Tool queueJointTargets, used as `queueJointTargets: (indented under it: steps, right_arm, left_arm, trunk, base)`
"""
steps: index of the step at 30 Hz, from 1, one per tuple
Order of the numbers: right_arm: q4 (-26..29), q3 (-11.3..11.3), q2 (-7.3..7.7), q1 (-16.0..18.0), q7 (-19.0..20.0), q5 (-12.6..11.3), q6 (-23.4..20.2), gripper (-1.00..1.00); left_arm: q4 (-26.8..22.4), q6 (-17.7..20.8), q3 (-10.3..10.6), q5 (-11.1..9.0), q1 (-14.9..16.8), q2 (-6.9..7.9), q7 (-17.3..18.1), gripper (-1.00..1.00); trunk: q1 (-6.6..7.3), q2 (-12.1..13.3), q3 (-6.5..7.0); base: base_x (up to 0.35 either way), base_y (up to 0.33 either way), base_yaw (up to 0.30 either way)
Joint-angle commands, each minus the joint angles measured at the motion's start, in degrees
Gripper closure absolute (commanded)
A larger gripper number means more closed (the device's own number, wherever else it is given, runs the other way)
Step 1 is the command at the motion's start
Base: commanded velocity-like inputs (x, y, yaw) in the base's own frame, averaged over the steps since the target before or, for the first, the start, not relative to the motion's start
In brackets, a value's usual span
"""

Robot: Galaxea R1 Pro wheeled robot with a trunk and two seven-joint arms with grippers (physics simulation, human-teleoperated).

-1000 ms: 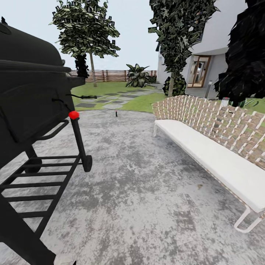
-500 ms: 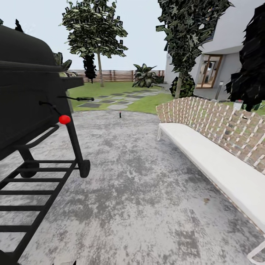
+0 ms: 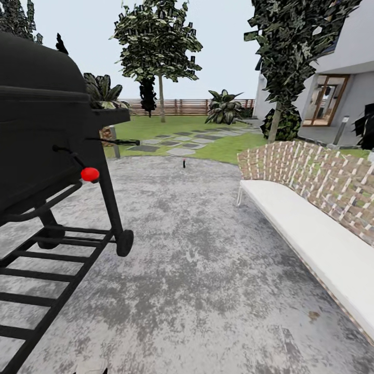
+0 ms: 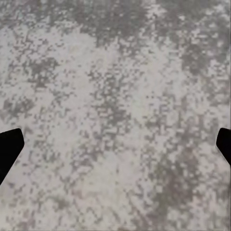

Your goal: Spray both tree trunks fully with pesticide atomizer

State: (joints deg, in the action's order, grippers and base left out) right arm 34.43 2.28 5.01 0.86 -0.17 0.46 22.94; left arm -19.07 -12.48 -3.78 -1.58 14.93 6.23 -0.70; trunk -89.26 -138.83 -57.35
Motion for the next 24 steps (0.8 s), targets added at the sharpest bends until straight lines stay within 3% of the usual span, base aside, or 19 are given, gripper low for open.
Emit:
queueJointTargets:
  steps: [1, 10, 24]
  right_arm:
    - [0.01, 0.0, 0.0, -0.02, 0.01, -0.01, 0.0, -1.0]
    - [0.03, 0.0, 0.0, -0.03, 0.02, -0.02, 0.0, -1.0]
    - [0.03, 0.0, 0.0, -0.03, -0.01, 0.07, 0.0, -1.0]
  left_arm:
    - [0.0, 0.0, 0.0, 0.0, 0.01, 0.0, 0.0, -1.0]
    - [0.0, 0.0, 0.0, 0.0, 0.01, 0.01, 0.0, -1.0]
    - [0.0, 0.0, 0.0, 0.0, 0.01, 0.0, 0.0, -1.0]
  trunk:
    - [0.0, 0.0, 0.0]
    - [0.0, 0.0, 0.0]
    - [0.0, 0.0, 0.0]
  base:
    - [0.303, -0.197, 0.23]
    - [0.303, -0.197, 0.243]
    - [0.303, -0.196, 0.021]
